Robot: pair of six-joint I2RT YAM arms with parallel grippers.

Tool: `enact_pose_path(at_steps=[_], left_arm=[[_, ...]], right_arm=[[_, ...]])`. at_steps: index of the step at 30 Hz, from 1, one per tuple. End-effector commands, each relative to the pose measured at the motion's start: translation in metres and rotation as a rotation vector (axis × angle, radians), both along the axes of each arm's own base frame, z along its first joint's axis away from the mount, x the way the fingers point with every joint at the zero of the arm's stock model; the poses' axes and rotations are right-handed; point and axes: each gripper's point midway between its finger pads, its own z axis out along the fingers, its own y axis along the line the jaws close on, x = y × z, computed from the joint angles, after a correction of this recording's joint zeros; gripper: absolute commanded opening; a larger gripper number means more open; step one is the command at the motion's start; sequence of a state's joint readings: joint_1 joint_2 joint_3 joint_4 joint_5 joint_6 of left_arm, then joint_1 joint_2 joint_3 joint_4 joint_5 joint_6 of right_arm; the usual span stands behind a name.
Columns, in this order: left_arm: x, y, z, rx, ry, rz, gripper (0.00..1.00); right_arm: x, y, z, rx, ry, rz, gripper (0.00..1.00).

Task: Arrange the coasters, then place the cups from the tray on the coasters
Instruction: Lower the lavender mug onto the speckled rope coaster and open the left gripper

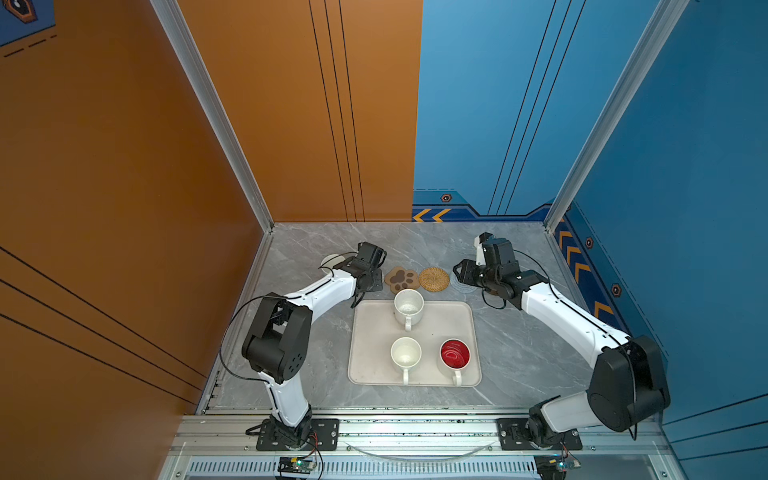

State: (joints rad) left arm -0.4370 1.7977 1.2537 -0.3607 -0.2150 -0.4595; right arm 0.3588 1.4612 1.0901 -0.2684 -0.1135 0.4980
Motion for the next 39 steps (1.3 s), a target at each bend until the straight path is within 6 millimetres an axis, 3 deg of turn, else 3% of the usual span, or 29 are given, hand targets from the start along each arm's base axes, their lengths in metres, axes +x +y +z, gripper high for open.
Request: enact_pose_path(at_steps=[1, 15, 32, 39], left_arm=[[0.02, -0.005, 0.017, -0.029, -0.066, -0.008, 0.0], [0.027, 0.002, 0.007, -0.023, -0.045, 0.006, 0.0], [0.018, 0.002, -0.015, -0.012, 0.025, 0.018, 0.0], [0.015, -0.001, -0.016, -0.012, 0.037, 0.013, 0.26]], right_arm=[[-0.005, -0.003, 0.008, 0.014, -0.018, 0.008, 0.48], [-0.004, -0.007, 0.006, 0.016, -0.015, -0.001, 0.48], [-0.006, -0.009, 0.005, 0.015, -0.011, -0.004, 0.48], [-0.005, -0.009, 0.006, 0.017, -0.013, -0.004, 0.48]])
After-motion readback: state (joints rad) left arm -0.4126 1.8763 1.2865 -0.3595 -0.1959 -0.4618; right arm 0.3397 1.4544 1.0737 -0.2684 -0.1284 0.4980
